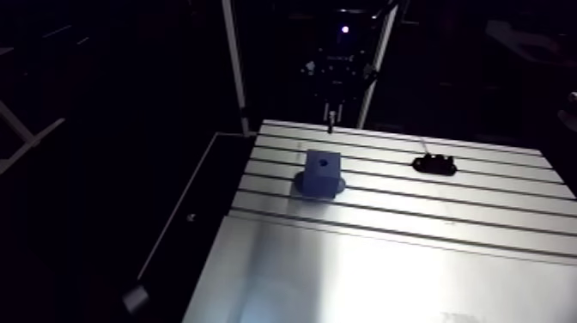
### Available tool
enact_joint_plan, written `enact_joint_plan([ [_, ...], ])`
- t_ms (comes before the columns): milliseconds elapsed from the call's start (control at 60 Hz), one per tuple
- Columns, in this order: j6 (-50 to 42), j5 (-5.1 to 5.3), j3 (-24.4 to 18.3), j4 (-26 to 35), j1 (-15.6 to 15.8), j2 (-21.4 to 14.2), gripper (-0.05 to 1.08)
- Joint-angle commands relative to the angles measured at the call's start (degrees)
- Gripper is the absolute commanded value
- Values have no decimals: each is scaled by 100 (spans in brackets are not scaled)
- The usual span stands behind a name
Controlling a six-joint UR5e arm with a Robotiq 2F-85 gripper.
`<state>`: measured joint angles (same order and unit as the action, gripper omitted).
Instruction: Pick up the M10 bolt and insert it into the hex recess until seated.
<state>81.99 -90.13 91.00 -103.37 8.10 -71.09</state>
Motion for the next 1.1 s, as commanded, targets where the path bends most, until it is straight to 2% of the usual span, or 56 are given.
enact_joint_plan([
  [17,-4,-17,113,-108,52,37,73],
  [600,5,-9,272,-309,61,196,74],
  [1100,23,-18,386,-390,61,197,75],
])
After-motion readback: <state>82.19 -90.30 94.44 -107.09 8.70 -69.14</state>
